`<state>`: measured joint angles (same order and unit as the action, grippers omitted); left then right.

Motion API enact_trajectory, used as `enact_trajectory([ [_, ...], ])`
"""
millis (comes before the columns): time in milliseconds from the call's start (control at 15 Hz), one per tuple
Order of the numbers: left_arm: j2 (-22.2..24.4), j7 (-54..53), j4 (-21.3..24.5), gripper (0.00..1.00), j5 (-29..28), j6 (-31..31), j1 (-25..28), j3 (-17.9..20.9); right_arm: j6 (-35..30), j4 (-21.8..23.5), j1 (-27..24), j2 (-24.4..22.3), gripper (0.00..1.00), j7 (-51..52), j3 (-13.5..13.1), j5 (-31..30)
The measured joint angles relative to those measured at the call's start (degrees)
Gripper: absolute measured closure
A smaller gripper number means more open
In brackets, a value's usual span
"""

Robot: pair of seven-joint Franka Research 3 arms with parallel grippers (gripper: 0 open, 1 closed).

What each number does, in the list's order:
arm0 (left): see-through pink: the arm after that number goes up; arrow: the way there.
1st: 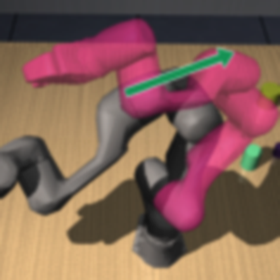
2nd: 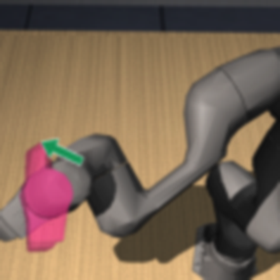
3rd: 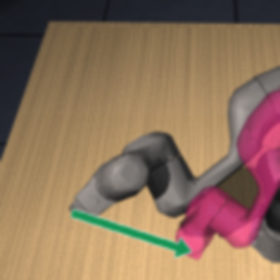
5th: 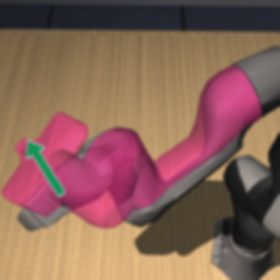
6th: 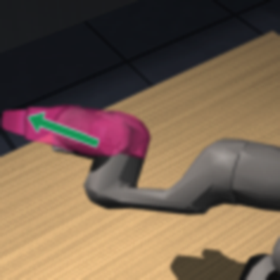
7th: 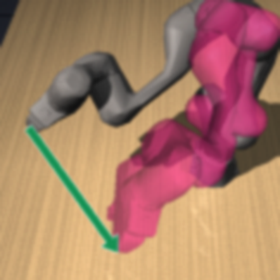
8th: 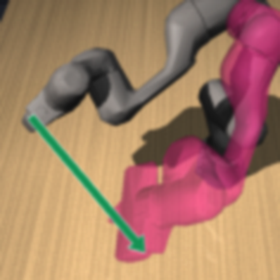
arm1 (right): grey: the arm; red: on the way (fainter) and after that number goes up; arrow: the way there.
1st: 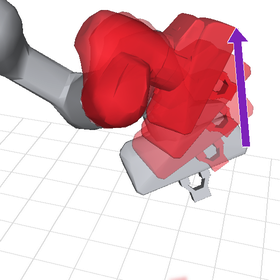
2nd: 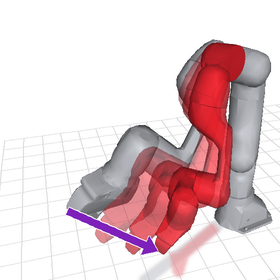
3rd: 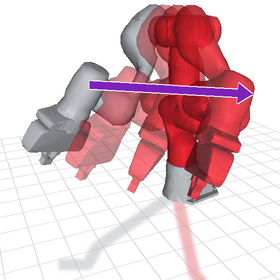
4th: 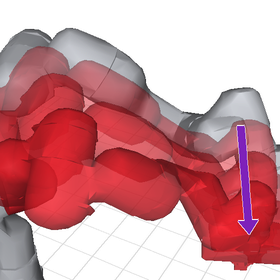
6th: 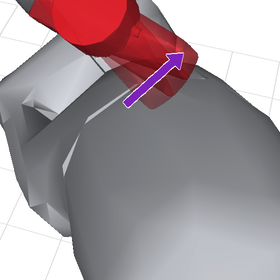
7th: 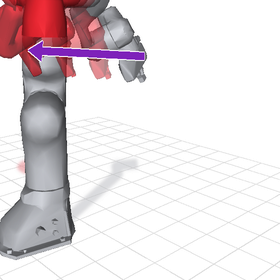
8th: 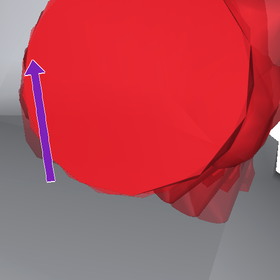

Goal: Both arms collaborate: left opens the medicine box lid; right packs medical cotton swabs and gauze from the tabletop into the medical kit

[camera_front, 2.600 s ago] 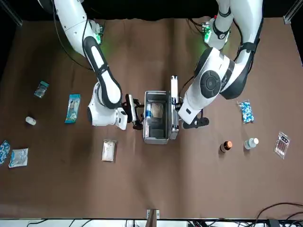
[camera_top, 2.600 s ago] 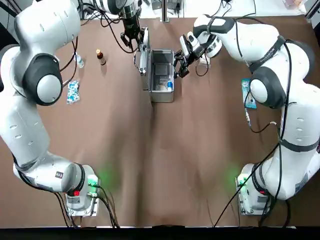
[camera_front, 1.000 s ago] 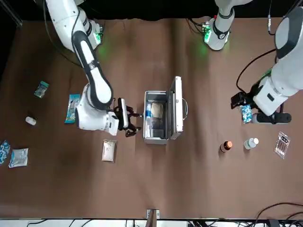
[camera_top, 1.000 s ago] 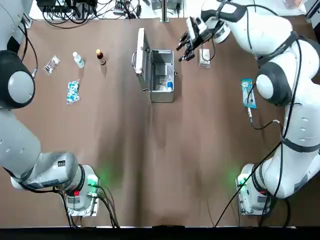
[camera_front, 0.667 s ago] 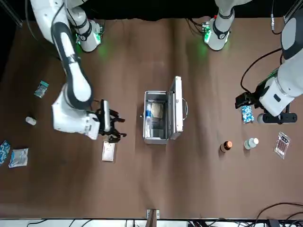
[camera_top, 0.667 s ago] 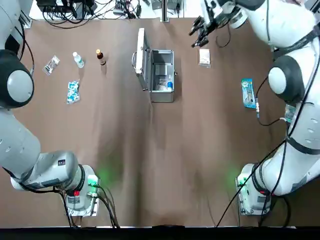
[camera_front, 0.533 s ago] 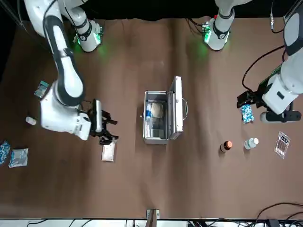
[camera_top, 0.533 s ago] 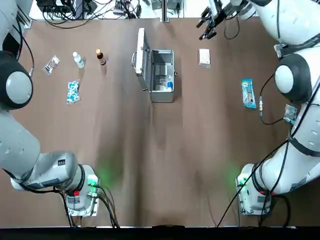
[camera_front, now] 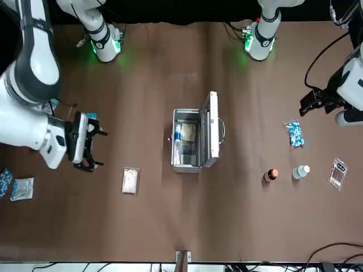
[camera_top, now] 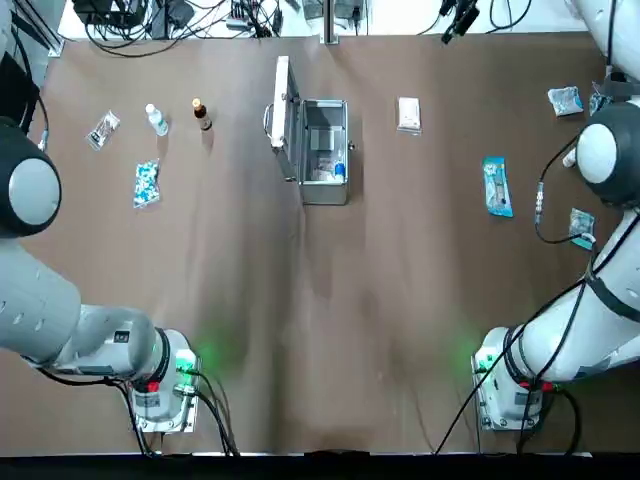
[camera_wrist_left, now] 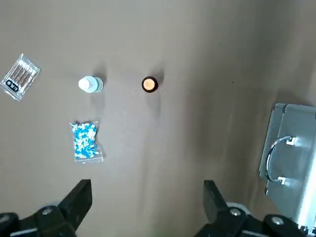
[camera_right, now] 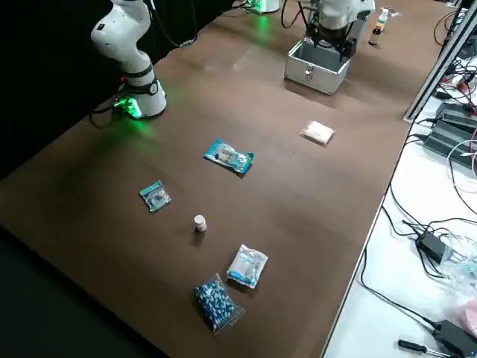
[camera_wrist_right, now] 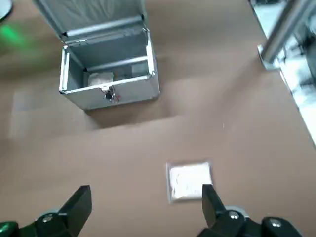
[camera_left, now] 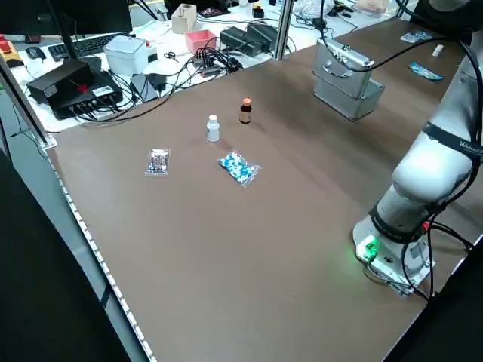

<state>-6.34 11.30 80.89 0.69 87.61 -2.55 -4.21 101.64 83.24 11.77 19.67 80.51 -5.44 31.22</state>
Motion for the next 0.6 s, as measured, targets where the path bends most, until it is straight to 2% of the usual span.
enact_trajectory([
  [267,0.0,0.0,0.2,0.0,0.0,0.0,-0.6,1.0,-6.1,-1.5,-1.2,-2.8,0.01,-16.4,-1.4,-6.0],
  [533,0.0,-0.4,0.9,0.0,0.0,1.5,-0.6,1.1,-14.3,-5.6,-2.6,-3.3,0.01,-31.3,-5.0,-8.2],
  [600,0.8,-0.4,2.5,0.0,0.0,3.5,-0.5,1.1,-15.7,-5.7,-3.0,-3.3,0.01,-39.0,-6.2,-10.5],
])
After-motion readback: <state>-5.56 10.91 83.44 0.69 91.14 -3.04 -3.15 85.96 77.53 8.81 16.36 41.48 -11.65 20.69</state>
